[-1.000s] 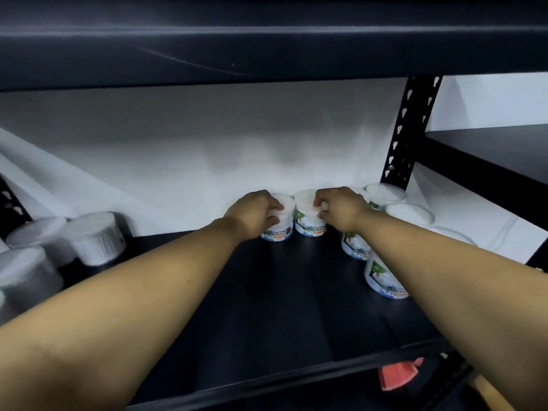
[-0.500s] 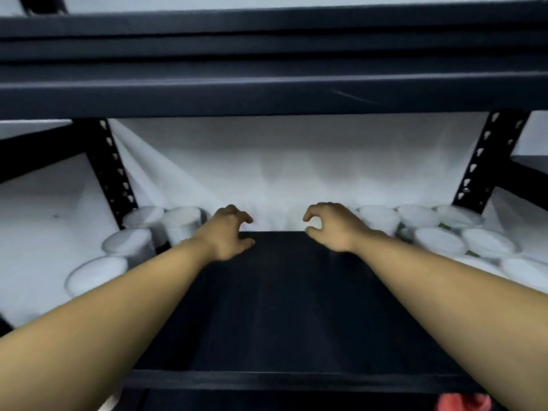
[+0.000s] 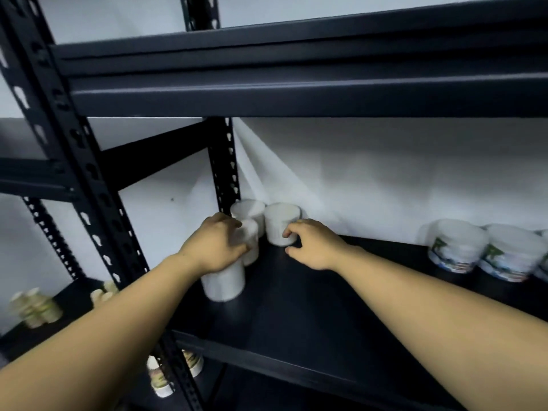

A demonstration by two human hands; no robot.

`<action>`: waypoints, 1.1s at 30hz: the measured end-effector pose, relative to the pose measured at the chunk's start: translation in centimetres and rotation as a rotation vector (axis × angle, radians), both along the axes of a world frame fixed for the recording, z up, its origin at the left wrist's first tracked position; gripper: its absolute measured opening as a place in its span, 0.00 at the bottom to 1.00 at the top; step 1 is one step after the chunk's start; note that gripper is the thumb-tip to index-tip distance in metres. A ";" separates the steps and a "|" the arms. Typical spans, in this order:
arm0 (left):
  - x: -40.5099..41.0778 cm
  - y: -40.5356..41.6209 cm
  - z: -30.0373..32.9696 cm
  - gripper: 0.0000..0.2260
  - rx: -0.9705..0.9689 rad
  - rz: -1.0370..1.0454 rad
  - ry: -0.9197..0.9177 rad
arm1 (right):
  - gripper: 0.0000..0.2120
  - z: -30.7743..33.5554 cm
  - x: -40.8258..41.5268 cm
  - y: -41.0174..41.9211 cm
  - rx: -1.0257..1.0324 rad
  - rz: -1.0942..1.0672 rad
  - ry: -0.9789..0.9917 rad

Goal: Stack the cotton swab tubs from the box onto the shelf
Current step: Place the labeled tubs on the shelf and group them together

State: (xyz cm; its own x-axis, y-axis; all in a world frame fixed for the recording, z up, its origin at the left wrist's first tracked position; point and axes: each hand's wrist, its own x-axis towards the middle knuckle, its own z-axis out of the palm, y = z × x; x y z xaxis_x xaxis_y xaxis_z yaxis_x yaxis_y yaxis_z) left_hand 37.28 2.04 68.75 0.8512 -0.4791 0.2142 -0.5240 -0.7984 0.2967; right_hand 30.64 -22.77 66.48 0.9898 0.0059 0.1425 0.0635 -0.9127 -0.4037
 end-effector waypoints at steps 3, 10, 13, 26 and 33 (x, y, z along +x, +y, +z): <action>-0.3 1.9 -0.5 0.29 -0.047 0.007 -0.025 | 0.20 -0.4 1.3 2.8 0.025 0.074 -0.033; -2.0 3.3 -2.2 0.21 -0.101 0.018 -0.074 | 0.29 -1.9 3.4 6.5 0.022 0.133 -0.057; -2.2 3.3 -2.6 0.18 -0.136 0.005 -0.053 | 0.29 -2.2 3.4 6.4 0.013 0.134 -0.051; -5.1 1.3 -3.7 0.23 -0.235 -0.110 -0.046 | 0.29 -2.3 -4.3 0.6 0.014 0.107 -0.042; -7.7 -2.7 -3.6 0.22 -0.279 -0.214 -0.032 | 0.28 -3.1 -11.1 -4.5 0.055 0.028 -0.081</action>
